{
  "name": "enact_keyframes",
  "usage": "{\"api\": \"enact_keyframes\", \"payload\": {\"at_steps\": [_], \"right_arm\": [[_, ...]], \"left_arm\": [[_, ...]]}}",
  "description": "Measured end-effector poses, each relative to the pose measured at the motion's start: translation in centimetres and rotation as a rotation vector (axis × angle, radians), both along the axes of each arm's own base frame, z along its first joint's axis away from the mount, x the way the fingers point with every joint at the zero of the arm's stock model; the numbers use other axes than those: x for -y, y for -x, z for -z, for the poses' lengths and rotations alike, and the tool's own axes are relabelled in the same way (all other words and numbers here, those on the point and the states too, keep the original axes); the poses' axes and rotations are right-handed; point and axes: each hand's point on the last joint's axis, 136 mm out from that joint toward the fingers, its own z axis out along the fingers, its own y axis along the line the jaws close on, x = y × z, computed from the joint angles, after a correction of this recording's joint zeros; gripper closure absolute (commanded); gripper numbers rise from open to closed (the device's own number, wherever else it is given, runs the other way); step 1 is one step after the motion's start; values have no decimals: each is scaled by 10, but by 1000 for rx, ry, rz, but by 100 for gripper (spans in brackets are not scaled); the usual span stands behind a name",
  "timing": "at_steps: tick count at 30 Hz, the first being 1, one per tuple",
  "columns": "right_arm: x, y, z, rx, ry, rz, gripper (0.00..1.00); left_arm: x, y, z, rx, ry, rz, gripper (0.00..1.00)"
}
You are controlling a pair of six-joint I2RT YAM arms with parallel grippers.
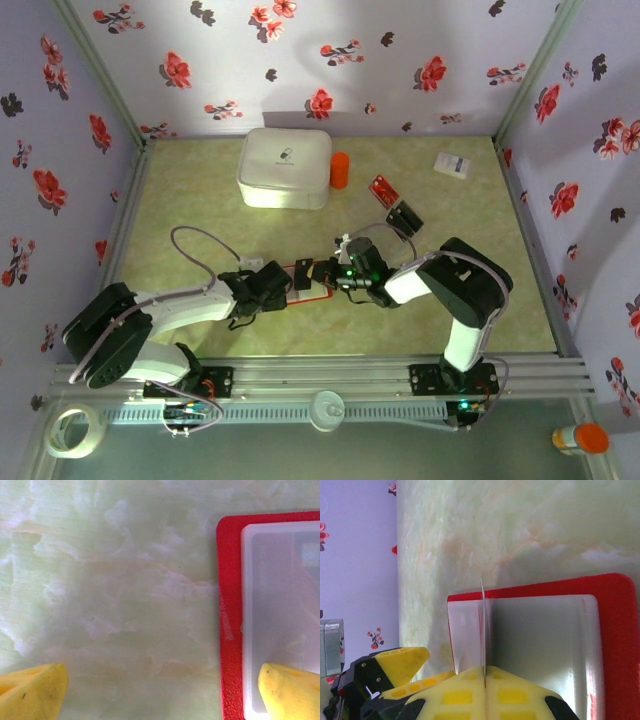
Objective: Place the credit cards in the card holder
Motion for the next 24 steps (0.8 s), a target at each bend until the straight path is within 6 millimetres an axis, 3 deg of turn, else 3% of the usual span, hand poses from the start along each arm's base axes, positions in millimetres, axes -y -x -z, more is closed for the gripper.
{"api": "enact_keyframes", "payload": {"at_steps": [24], "right_arm": [[0,11,15,-27,63,-76,100]], "left_arm": [[0,0,0,1,2,-2,2]]}}
